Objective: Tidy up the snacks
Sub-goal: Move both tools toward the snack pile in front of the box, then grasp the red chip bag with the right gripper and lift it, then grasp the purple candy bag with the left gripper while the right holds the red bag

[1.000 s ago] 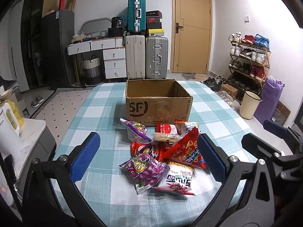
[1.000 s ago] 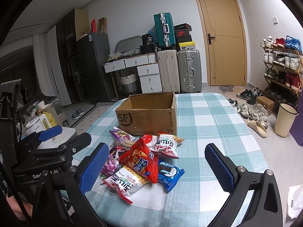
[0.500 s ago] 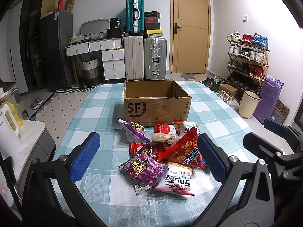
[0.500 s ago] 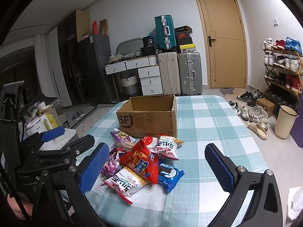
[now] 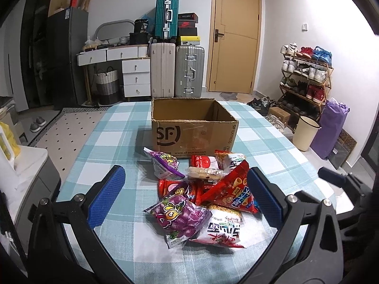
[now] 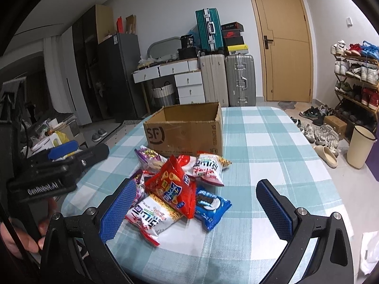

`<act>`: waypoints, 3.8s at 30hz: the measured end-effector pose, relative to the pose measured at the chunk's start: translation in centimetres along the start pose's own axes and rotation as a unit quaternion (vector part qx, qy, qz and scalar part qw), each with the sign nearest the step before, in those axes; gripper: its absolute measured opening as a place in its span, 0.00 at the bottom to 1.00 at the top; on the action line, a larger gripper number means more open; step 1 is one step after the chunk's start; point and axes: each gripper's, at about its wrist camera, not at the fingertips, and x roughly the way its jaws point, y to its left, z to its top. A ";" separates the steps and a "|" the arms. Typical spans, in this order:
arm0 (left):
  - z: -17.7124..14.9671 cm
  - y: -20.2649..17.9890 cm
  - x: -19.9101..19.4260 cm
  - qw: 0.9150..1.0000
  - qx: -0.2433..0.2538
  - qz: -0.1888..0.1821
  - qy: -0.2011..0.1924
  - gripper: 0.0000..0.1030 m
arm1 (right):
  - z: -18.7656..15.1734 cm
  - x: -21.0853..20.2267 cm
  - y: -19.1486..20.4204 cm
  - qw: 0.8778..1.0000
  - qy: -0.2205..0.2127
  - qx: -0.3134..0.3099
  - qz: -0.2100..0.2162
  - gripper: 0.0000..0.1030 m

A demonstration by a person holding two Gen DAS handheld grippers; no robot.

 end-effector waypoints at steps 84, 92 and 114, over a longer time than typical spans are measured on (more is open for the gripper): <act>-1.5 4.3 5.5 0.998 -0.028 -0.003 0.061 0.99 | -1.7 13.2 -1.7 0.975 0.098 0.096 0.174 0.49; -2.3 3.6 4.9 0.997 -0.015 -0.005 0.071 0.99 | -1.5 11.3 -2.8 0.975 0.077 0.107 0.178 0.48; -4.7 2.1 8.0 0.989 -0.021 -0.021 0.144 0.99 | -2.2 6.8 -5.2 0.979 0.052 0.117 0.160 0.48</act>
